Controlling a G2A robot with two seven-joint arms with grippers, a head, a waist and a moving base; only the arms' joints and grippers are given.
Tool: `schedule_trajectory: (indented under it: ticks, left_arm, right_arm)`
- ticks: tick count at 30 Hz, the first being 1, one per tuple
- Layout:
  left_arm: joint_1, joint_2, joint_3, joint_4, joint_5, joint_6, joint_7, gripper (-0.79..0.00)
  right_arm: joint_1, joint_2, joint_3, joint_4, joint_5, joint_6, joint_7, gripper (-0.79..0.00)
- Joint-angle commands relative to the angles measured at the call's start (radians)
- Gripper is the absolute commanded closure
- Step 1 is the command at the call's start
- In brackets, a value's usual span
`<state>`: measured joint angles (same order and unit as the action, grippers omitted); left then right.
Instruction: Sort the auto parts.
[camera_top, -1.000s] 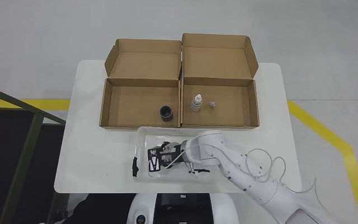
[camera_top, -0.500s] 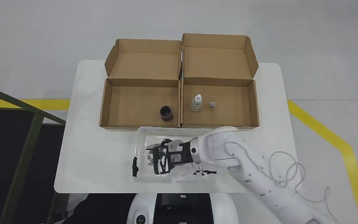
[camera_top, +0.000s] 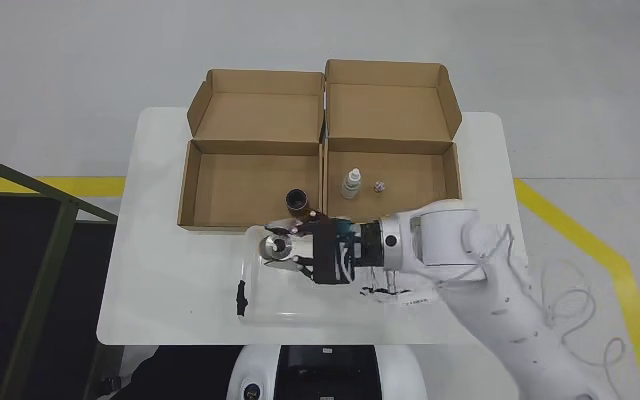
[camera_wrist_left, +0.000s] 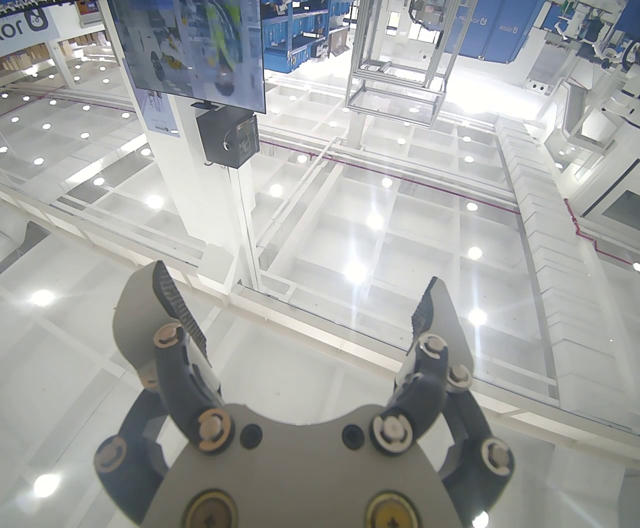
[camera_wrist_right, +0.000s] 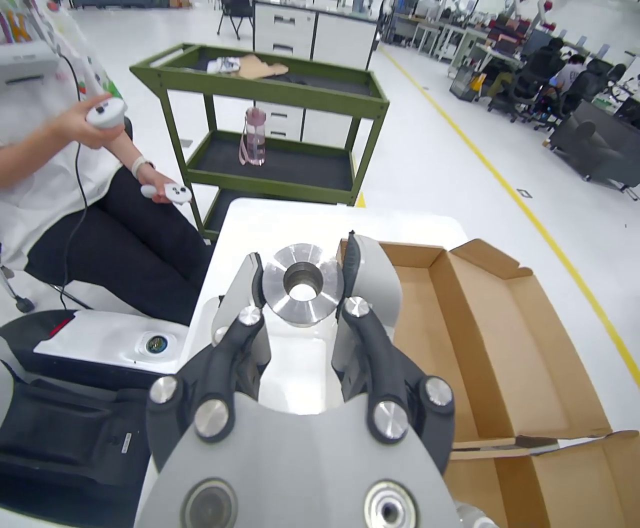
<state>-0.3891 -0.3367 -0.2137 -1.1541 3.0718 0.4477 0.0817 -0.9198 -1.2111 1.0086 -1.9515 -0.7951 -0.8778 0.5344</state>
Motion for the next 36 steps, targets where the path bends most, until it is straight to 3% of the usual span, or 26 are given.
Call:
schedule_trajectory:
  ticks: [1, 22, 36]
  left_arm:
    - [0.000, 0.000, 0.000, 0.000, 0.000, 0.000, 0.000, -0.785]
    - [0.000, 0.000, 0.000, 0.000, 0.000, 0.000, 0.000, -0.785]
    - [0.000, 0.000, 0.000, 0.000, 0.000, 0.000, 0.000, -0.785]
  right_arm:
    - [0.007, 0.005, 0.034, 0.000, 0.036, 0.002, -0.007, 0.000]
    - [-0.028, 0.052, 0.289, -0.017, 0.286, -0.039, -0.096, 0.000]
    - [-0.034, 0.060, 0.244, 0.003, 0.224, -0.032, -0.081, 0.000]
